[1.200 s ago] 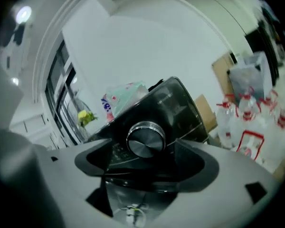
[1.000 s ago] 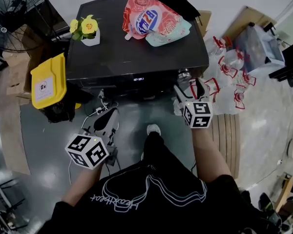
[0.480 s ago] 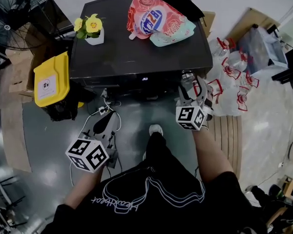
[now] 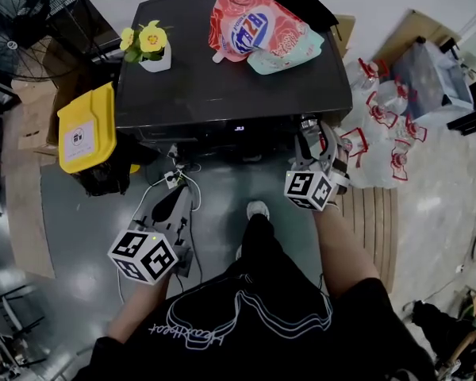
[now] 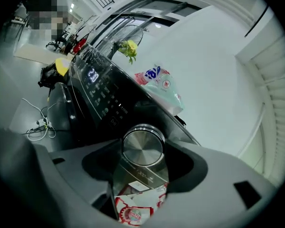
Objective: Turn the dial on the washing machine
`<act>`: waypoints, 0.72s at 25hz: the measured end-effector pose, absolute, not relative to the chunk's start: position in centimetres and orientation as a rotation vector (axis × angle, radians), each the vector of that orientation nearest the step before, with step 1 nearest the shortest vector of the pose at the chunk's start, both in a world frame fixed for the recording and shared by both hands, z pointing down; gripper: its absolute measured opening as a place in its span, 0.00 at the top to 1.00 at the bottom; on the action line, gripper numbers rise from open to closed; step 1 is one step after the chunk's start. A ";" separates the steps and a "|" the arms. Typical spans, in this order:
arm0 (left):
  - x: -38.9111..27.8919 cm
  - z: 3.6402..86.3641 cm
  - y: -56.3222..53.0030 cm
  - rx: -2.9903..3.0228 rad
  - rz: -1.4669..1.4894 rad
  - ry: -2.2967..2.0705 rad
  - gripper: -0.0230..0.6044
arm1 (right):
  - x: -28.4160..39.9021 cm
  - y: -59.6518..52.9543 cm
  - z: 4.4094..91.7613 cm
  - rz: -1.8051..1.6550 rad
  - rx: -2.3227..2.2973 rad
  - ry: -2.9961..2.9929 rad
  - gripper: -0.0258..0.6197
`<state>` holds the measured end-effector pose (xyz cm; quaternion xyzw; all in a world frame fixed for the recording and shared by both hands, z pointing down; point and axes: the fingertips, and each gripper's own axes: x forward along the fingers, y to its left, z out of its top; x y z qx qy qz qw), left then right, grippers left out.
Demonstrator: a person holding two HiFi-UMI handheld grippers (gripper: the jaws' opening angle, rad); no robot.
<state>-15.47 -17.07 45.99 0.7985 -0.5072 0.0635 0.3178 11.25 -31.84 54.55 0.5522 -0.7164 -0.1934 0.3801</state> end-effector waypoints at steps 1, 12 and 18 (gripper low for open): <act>-15.5 46.0 -17.1 2.099 0.168 -1.336 0.96 | 11.3 -31.8 54.6 -0.490 1.414 -1.826 0.53; -15.6 46.5 -17.3 2.084 0.172 -1.332 0.96 | 11.5 -31.9 54.4 -0.383 1.468 -1.896 0.53; -15.7 46.5 -17.5 2.090 0.172 -1.327 0.96 | 11.7 -31.9 54.4 -0.267 1.514 -1.953 0.53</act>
